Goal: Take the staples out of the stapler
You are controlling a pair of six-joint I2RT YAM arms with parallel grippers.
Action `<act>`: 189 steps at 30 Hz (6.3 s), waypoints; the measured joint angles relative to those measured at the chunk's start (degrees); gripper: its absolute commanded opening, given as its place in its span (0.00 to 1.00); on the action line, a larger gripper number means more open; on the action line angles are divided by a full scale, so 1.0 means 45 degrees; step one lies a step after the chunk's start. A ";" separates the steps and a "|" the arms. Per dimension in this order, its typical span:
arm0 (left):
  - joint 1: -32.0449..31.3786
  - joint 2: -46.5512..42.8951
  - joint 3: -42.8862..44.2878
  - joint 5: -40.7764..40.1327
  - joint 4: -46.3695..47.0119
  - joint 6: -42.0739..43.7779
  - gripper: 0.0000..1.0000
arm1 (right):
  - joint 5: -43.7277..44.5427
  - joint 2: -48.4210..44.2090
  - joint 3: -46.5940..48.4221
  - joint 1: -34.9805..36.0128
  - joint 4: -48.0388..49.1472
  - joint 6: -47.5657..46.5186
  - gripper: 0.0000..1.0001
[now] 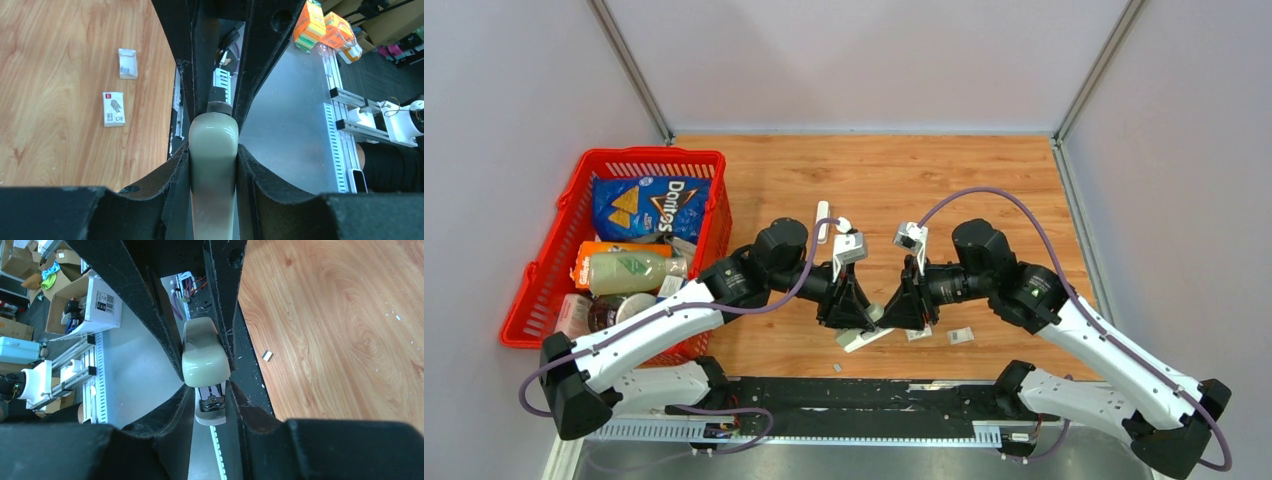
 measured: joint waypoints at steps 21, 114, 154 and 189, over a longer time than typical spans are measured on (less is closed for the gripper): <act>-0.0291 -0.1073 -0.0539 -0.1258 0.0015 -0.0928 0.00 | -0.0131 -0.1214 -0.2171 0.0544 0.3109 0.0427 0.00; -0.0073 0.0481 -0.1787 -1.1482 0.0121 -0.3793 0.00 | 0.7169 0.4881 -0.6863 0.3055 1.4926 0.4687 0.00; 0.0427 0.1481 -0.1685 -1.2016 -0.0165 -0.4172 0.00 | 0.5600 0.7043 -0.7145 0.3147 1.8875 0.5134 0.00; 0.0461 -0.0792 -0.0403 -1.2556 0.2055 -0.2939 0.00 | 0.7834 -0.1010 -0.6023 0.3390 0.7237 0.3565 0.00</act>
